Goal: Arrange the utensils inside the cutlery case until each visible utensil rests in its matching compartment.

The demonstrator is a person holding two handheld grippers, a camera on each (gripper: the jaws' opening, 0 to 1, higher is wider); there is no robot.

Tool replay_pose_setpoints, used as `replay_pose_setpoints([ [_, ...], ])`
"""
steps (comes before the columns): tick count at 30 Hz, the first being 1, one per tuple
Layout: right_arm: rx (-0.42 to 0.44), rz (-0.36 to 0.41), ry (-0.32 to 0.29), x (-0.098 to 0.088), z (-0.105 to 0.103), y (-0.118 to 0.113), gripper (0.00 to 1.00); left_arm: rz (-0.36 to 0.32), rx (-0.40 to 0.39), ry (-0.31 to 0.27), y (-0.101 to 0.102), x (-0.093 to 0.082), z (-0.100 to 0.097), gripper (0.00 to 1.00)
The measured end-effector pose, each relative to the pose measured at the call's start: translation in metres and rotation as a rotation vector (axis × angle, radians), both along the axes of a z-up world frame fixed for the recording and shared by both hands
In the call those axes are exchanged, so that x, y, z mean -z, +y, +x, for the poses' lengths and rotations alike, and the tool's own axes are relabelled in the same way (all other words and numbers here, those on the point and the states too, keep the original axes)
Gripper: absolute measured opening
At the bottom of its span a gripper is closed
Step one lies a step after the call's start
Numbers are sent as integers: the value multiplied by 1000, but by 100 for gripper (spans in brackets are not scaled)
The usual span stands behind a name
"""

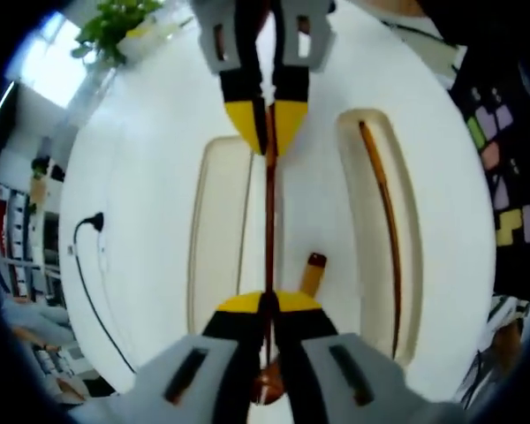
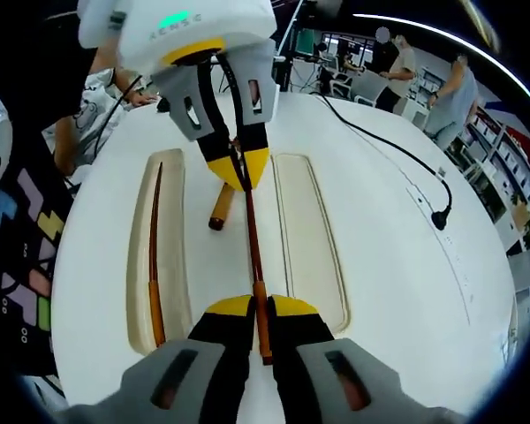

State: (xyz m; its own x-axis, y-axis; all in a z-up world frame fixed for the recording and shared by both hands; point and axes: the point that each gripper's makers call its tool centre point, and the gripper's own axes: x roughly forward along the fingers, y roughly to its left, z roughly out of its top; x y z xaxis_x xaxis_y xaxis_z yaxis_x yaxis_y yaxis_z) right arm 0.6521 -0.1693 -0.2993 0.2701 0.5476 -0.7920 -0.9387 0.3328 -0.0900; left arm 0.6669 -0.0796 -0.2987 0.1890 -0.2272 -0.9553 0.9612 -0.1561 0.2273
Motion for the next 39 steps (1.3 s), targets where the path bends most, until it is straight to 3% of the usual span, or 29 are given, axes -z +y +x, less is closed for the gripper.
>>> replay_pose_setpoints([
  [3,-12,-6,15,-1,-9,1,4,-11,-3,32,0,1,-8,3],
  [8,-27,4,37,-2,-21,5,4,-5,4,36,4,0,-24,3],
  [11,-38,1,40,-4,-28,6,4,-23,-44,61,7,-3,-31,3],
  [19,-59,27,66,-11,-44,14,5,-33,-66,117,16,-9,-50,3],
  [39,-87,11,90,-8,-72,17,5,-61,-64,162,19,-7,-78,3],
])
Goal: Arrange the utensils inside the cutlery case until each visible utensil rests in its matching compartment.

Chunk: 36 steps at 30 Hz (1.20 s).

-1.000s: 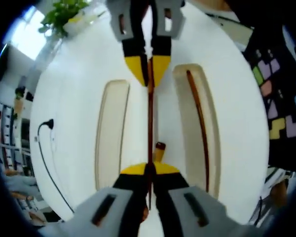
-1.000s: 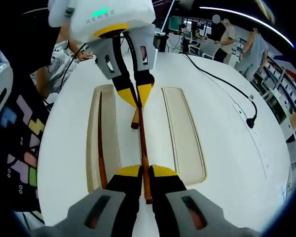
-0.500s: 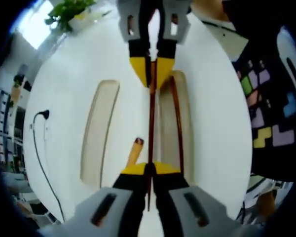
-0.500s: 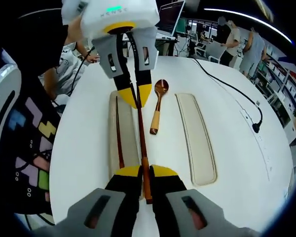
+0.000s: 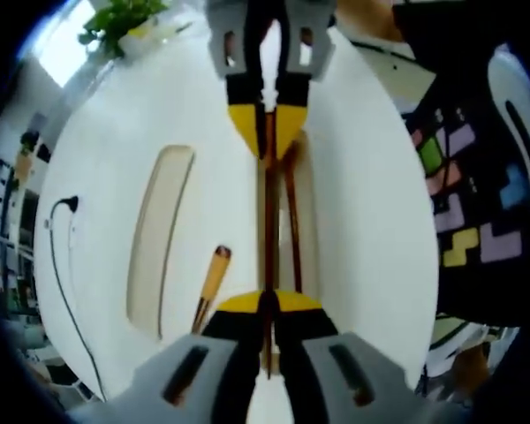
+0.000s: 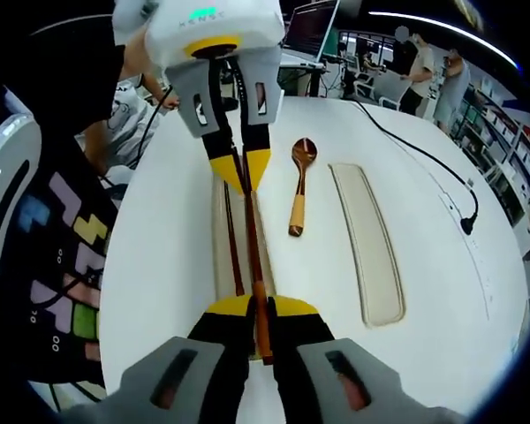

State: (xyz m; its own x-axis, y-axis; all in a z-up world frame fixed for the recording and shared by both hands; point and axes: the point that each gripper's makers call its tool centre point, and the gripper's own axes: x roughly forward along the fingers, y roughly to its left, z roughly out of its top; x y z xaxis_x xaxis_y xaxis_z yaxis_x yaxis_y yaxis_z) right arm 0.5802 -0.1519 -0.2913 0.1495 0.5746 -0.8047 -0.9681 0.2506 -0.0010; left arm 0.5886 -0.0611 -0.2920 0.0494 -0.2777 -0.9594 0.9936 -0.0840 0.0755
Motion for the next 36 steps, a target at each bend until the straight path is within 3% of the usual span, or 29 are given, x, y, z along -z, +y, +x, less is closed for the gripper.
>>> replay_pose_setpoints([
  [32,-5,-61,37,18,-2,0,5,-37,-25,49,0,23,-6,3],
  [36,-37,-68,19,18,-4,0,5,-45,-14,61,0,26,-8,3],
])
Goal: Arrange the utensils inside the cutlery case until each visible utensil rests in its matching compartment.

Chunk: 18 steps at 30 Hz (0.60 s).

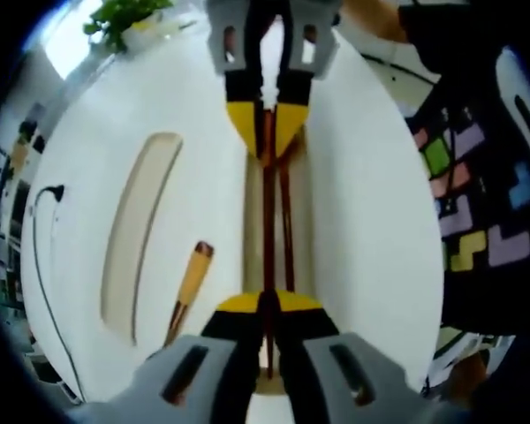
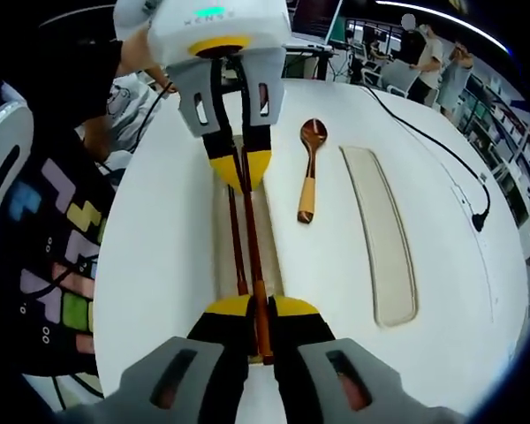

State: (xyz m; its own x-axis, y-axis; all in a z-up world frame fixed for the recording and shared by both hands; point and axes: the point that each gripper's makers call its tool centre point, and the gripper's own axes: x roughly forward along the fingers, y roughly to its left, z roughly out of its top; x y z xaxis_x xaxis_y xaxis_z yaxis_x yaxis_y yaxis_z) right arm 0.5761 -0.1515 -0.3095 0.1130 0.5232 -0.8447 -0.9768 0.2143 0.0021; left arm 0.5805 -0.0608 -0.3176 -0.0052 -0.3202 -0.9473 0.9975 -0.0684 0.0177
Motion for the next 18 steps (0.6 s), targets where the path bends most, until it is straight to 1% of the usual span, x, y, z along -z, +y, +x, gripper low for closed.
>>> replay_pose_setpoints([
  [1,1,1,1,0,0,0,5,-3,-9,7,0,1,0,3],
  [7,8,7,5,1,1,1,6,-29,-26,10,2,1,2,4],
  [12,12,1,11,5,1,1,6,-40,-33,17,2,4,1,4],
  [18,22,11,7,3,1,0,6,-52,-33,16,2,4,2,4],
])
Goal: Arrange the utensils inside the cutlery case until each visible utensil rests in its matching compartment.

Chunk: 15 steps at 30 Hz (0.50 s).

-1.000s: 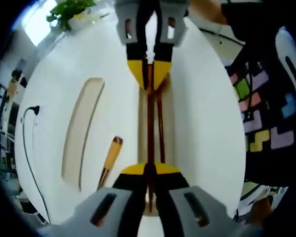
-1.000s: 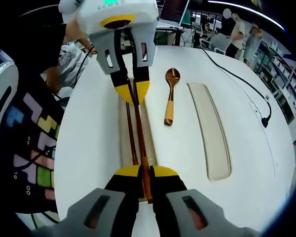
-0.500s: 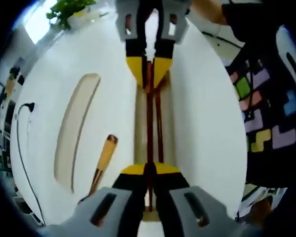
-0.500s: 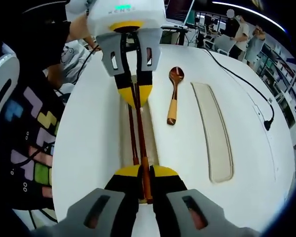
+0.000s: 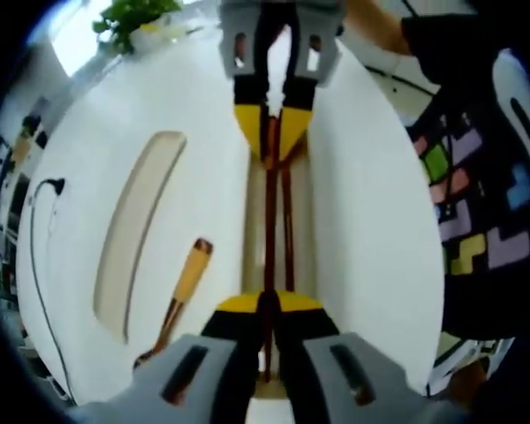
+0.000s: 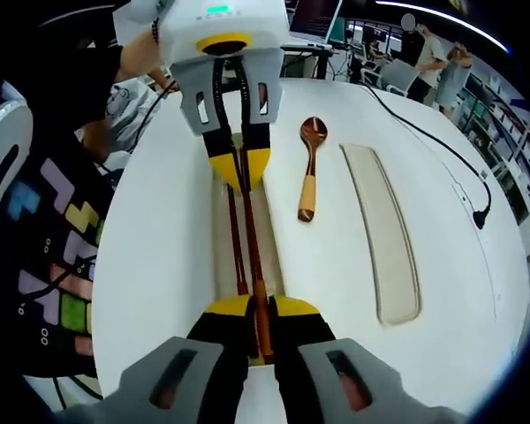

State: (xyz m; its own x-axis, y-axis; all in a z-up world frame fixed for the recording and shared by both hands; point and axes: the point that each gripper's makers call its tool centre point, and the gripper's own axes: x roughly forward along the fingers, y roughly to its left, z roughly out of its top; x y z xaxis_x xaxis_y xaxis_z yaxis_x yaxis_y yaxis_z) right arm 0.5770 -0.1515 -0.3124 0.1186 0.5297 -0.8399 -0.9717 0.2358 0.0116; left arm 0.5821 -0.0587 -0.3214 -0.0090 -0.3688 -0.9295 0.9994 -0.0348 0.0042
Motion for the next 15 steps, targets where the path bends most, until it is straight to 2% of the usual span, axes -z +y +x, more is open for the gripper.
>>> replay_pose_setpoints([
  [5,21,16,0,-2,1,-5,6,-4,-5,5,3,6,0,4],
  [15,65,84,-33,-27,1,-8,6,-30,-7,0,1,7,-1,4],
])
